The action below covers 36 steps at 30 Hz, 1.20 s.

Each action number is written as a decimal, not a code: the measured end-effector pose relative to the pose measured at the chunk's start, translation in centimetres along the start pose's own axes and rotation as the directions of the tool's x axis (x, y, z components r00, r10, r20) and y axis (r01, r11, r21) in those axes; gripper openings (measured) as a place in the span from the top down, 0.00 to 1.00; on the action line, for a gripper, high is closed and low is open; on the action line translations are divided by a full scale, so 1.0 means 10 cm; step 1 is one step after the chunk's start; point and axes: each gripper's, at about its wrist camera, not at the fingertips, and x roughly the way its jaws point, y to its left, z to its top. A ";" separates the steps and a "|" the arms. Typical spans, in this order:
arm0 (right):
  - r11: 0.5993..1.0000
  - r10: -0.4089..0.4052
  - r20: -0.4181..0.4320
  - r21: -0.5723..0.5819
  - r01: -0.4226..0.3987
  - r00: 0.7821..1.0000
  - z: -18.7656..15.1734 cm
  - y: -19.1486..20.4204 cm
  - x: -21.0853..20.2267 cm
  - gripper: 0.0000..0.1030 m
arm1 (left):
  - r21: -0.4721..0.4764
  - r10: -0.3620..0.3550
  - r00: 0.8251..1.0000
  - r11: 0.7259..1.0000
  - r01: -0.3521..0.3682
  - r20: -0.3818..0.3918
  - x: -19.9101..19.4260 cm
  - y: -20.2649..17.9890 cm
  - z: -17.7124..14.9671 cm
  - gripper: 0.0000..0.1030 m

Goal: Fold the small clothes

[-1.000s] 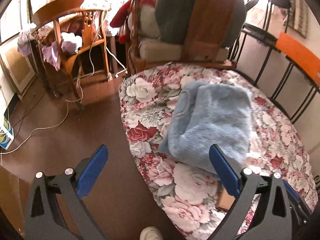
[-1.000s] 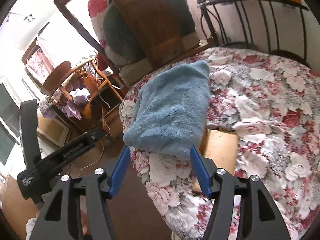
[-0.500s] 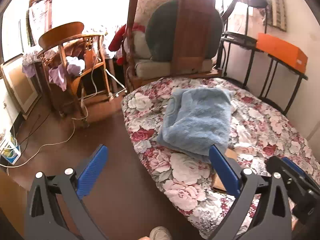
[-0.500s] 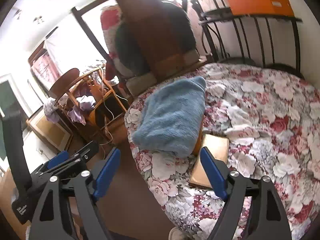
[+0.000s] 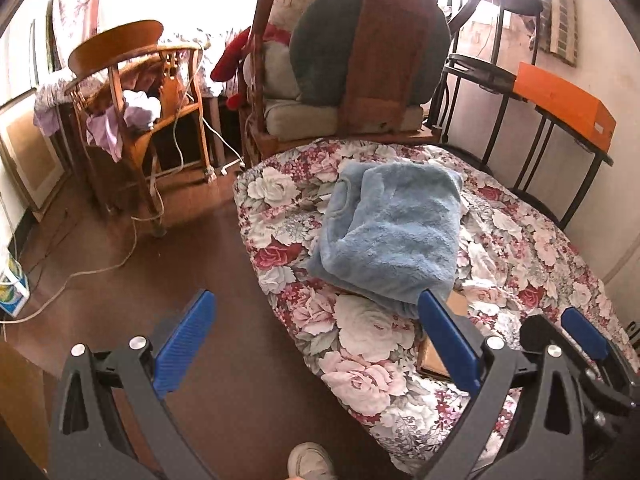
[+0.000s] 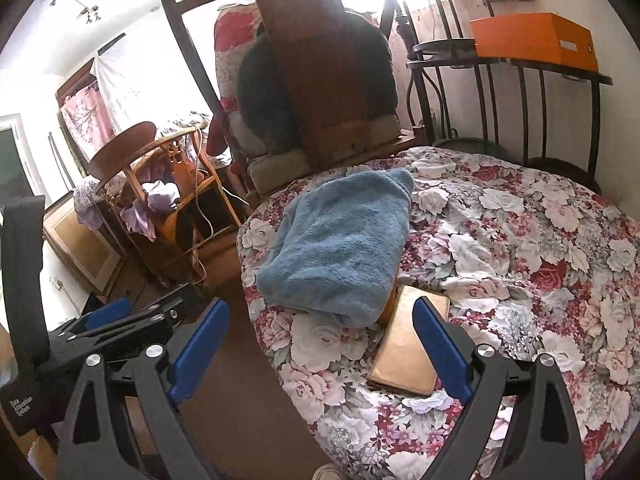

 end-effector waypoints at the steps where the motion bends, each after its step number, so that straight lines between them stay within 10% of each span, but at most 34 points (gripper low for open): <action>1: 1.000 -0.005 0.001 -0.002 0.005 1.000 0.00 0.01 0.01 0.07 | -0.005 -0.008 1.000 1.000 0.008 -0.003 0.01 0.02 0.00 0.05; 8: 0.995 -0.098 0.038 -0.007 0.099 0.994 0.01 0.05 0.05 0.04 | -0.013 0.029 0.999 0.999 -0.030 -0.013 0.09 0.06 0.03 0.05; 14: 0.949 -0.296 0.162 -0.062 0.309 0.941 0.07 0.14 -0.03 0.03 | 0.056 0.144 0.989 0.988 -0.146 0.033 -0.03 0.04 0.12 0.05; 20: 0.982 -0.166 0.119 -0.076 0.175 0.979 0.12 0.09 -0.07 0.04 | 0.051 0.051 0.997 0.998 -0.048 -0.065 -0.13 0.06 0.24 0.04; 36: 0.981 -0.176 -0.079 0.065 0.182 0.981 0.10 -0.22 0.20 0.03 | 0.016 0.134 0.989 0.991 -0.133 -0.068 0.35 -0.04 -0.05 0.05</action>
